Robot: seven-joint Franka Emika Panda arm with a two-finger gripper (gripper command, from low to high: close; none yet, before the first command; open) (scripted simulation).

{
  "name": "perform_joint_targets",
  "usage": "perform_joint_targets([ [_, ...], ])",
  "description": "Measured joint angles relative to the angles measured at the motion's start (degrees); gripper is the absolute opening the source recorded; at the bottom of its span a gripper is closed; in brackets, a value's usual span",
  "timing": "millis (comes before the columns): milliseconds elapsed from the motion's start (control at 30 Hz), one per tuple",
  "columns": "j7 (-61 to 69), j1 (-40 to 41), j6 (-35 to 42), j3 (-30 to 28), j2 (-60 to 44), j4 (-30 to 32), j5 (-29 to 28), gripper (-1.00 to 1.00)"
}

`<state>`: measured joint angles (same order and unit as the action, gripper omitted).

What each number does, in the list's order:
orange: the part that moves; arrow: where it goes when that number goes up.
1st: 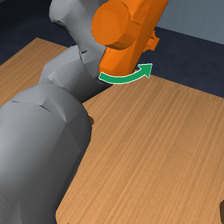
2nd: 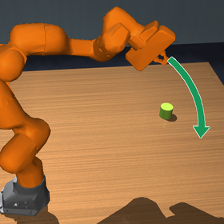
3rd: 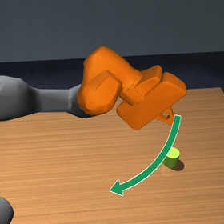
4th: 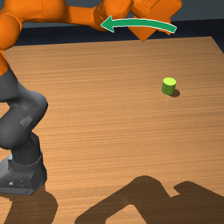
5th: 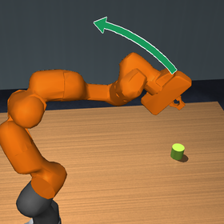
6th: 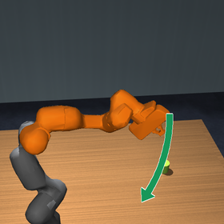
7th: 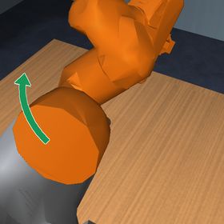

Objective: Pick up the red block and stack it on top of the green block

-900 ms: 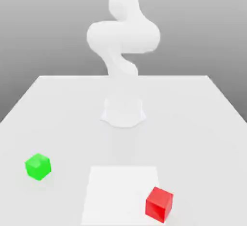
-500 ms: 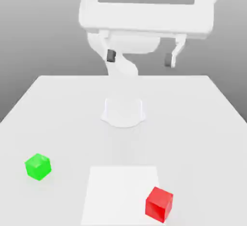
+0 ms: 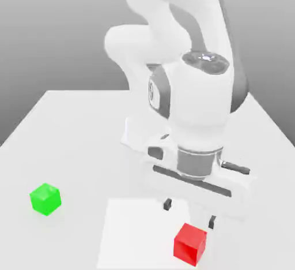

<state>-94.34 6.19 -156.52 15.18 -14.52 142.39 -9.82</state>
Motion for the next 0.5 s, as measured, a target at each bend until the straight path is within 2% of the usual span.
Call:
perform_joint_targets([
  [100, -2.80, -2.56, -4.94, -3.22, -6.27, -0.96, -3.45, 0.00],
  [133, -3.30, -3.11, -5.86, -3.89, -7.42, -1.14, -4.09, -1.00],
  [367, -3.25, -2.96, -5.81, -3.71, -7.23, -1.11, -3.98, -1.00],
  [500, 0.30, -0.86, -0.07, -0.64, -0.03, 0.16, 0.84, -1.00],
])
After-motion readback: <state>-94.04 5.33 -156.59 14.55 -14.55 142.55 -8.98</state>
